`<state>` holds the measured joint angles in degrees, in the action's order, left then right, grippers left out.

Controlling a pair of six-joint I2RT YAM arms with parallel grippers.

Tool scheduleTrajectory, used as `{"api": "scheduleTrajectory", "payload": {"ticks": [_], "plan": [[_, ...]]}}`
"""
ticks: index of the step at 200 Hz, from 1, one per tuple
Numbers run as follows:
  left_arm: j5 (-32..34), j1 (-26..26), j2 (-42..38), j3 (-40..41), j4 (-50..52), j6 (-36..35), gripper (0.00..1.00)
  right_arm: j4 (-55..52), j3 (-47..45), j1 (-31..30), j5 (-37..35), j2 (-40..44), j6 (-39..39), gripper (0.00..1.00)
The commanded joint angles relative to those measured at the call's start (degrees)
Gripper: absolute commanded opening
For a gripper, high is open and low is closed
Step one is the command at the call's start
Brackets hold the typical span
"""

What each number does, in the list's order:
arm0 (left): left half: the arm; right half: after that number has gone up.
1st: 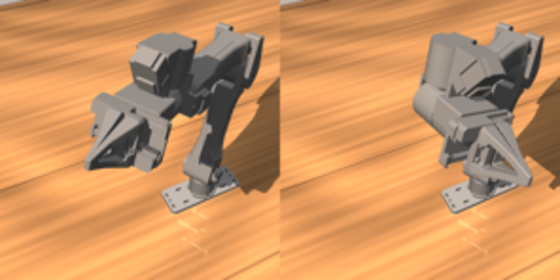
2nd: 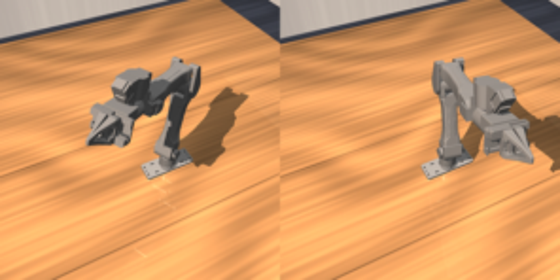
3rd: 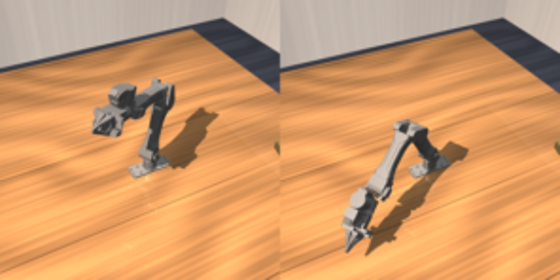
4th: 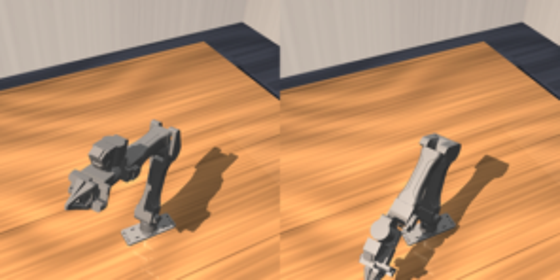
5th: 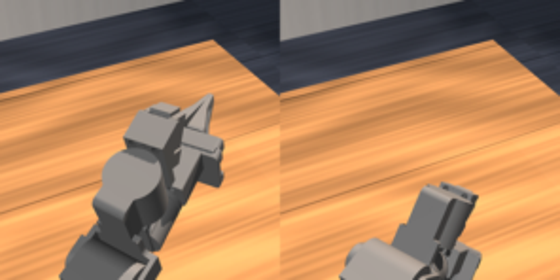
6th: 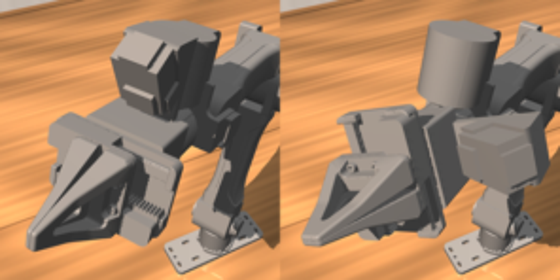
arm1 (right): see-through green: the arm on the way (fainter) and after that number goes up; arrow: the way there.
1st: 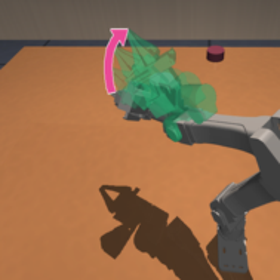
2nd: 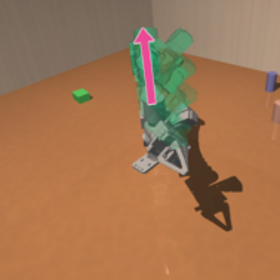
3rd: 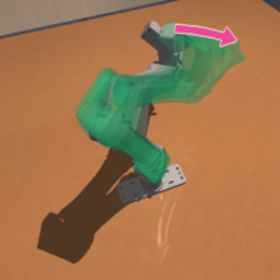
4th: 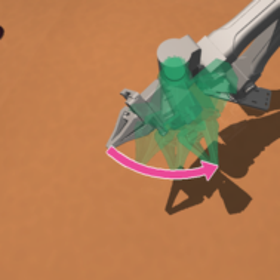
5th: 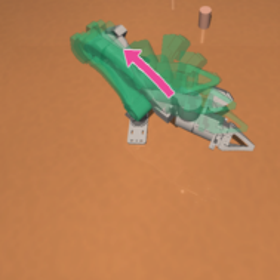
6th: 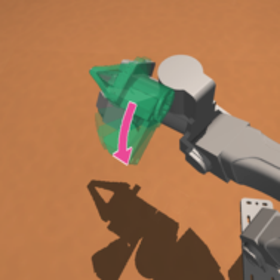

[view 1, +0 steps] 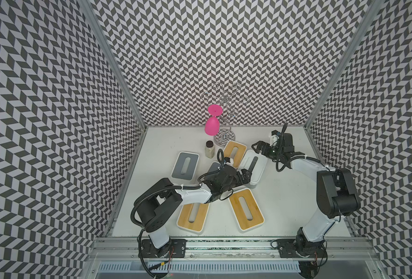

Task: Stack the tissue boxes
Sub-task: Adjust the tissue box at the center of the board.

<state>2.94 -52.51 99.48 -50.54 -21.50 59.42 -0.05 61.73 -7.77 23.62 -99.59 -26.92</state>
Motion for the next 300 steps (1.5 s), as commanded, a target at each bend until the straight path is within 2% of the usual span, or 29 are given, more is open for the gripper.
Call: {"api": "scheduleTrajectory", "payload": {"ticks": [1, 37, 84, 115, 153, 183, 236, 255, 300], "plan": [[1.31, 0.84, 0.84, -2.19, -2.02, -0.91, 1.0, -0.01, -0.07, -0.24, 0.46, -0.45, 1.17, 0.99], [1.22, 2.35, 2.19, -3.39, -2.76, -2.26, 0.99, 0.5, -2.91, -0.22, 0.98, 2.27, 0.4, 0.99], [-3.06, 6.43, 3.97, -4.9, -3.57, -2.64, 1.0, -0.35, -6.81, -0.16, 1.01, 6.7, 0.03, 0.99], [-2.42, 7.3, 4.57, -7.28, -2.17, -4.97, 1.0, -0.29, -10.5, -0.31, 2.13, 9.96, -0.83, 0.99], [-3.85, 8.98, 1.83, -6.12, 0.51, -4.92, 0.99, -1.53, -12.75, 0.53, -4.98, 14.72, -0.54, 0.99], [-5.9, 8.97, -5.04, -0.65, 0.2, -1.61, 0.99, -1.24, -9.22, 0.62, -3.64, 12.67, -1.48, 0.99], [-2.62, 4.35, -15.71, 7.63, 2.7, 5.5, 0.99, -0.47, -4.78, 0.45, -0.69, 7.96, -1.22, 0.99], [-3.99, 3.5, -15.6, 9.49, -0.27, 8.19, 1.0, -0.2, -4.04, 0.39, -0.01, 6.7, -1.33, 0.99], [-6.65, 2.5, -10.24, 8.12, -3.7, 10.63, 1.0, 0.32, -3.51, -0.23, 1.57, 4.88, -1.09, 0.99]]}}
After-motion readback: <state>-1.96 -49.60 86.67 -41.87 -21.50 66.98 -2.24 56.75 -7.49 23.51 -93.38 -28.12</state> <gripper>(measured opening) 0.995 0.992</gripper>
